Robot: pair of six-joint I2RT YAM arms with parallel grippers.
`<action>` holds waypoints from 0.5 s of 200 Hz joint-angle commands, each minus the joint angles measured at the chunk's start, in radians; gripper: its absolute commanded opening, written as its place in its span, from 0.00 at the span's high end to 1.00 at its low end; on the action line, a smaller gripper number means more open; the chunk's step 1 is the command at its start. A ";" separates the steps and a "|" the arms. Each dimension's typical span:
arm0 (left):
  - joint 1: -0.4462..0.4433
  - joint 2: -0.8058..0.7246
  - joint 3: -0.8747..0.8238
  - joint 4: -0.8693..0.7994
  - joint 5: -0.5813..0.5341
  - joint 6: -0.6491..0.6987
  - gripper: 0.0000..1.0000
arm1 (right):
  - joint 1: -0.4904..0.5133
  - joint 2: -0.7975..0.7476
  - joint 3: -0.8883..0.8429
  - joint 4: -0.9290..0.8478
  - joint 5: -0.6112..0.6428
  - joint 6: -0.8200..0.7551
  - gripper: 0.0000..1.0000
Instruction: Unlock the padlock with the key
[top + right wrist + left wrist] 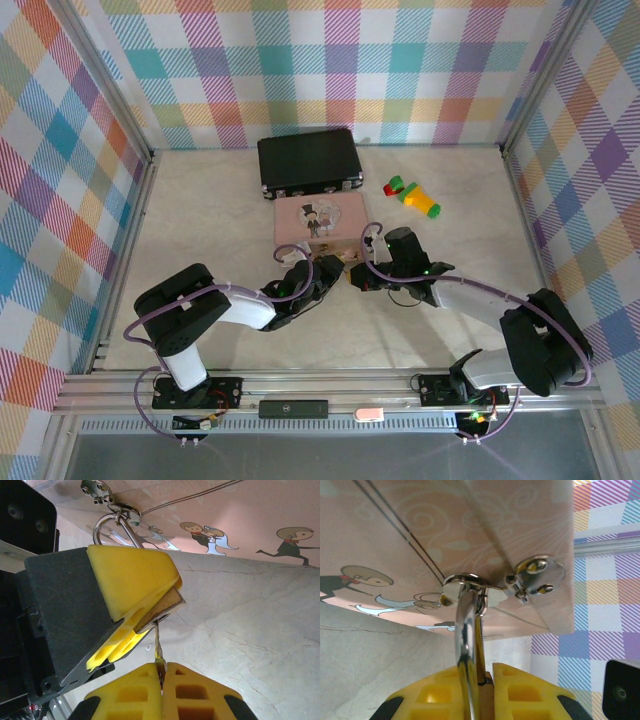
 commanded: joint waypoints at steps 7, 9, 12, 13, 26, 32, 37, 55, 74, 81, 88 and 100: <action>-0.074 -0.006 0.025 0.057 0.185 0.033 1.00 | -0.009 0.024 0.090 0.290 -0.111 0.046 1.00; -0.074 -0.007 0.023 0.055 0.185 0.035 1.00 | -0.014 0.027 0.091 0.298 -0.119 0.057 1.00; -0.075 -0.010 0.023 0.053 0.186 0.037 1.00 | -0.018 0.033 0.092 0.308 -0.131 0.073 1.00; -0.075 -0.011 0.022 0.053 0.186 0.038 1.00 | -0.019 0.035 0.093 0.311 -0.135 0.079 1.00; -0.077 -0.015 0.015 0.064 0.187 0.051 1.00 | -0.039 0.059 0.107 0.333 -0.181 0.144 1.00; -0.079 -0.014 0.013 0.066 0.189 0.056 1.00 | -0.044 0.068 0.115 0.350 -0.201 0.169 1.00; -0.078 -0.013 0.012 0.068 0.193 0.059 1.00 | -0.046 0.074 0.116 0.367 -0.212 0.188 1.00; -0.081 0.000 0.009 0.101 0.208 0.062 1.00 | -0.054 0.083 0.130 0.388 -0.237 0.227 1.00; -0.088 0.003 -0.001 0.121 0.208 0.064 1.00 | -0.076 0.097 0.149 0.385 -0.273 0.259 1.00; -0.091 0.003 -0.010 0.137 0.205 0.068 1.00 | -0.085 0.106 0.156 0.378 -0.286 0.272 1.00; -0.093 0.002 -0.015 0.143 0.204 0.069 1.00 | -0.094 0.115 0.165 0.369 -0.297 0.283 1.00; -0.092 0.001 -0.022 0.144 0.204 0.067 1.00 | -0.109 0.134 0.176 0.357 -0.318 0.296 1.00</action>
